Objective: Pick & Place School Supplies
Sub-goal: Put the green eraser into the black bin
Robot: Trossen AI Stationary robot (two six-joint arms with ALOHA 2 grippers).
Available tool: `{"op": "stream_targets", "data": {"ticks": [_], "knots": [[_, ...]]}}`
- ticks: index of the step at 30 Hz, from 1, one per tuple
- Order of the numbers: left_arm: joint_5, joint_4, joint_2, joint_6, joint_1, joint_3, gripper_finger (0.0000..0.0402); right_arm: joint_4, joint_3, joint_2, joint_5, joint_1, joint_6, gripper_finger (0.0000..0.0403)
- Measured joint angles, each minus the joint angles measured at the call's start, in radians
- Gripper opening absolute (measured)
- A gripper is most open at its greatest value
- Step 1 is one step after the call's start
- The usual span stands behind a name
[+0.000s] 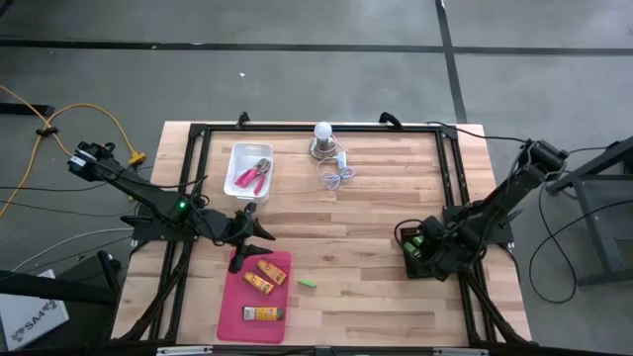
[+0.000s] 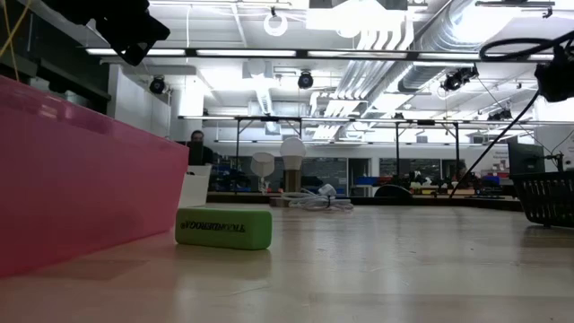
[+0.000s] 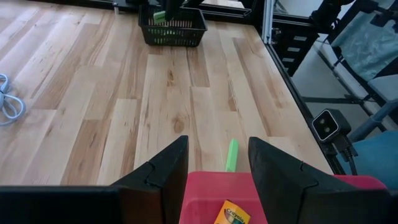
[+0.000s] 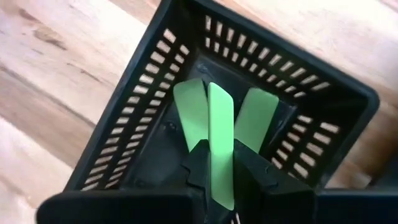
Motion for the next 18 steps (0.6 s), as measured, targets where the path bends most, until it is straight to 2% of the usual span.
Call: {"op": "stream_targets", "data": {"ticks": [11,18], "knots": [[0.0,0.0,0.0,0.0,0.0,0.0,0.0161,0.052,-0.009,0.087,-0.039,-0.079,-0.096,0.0033],[0.0,0.0,0.0,0.001,0.0,0.0,0.0161,0.057,-0.009,0.094,-0.044,-0.102,-0.11,0.0033]]}}
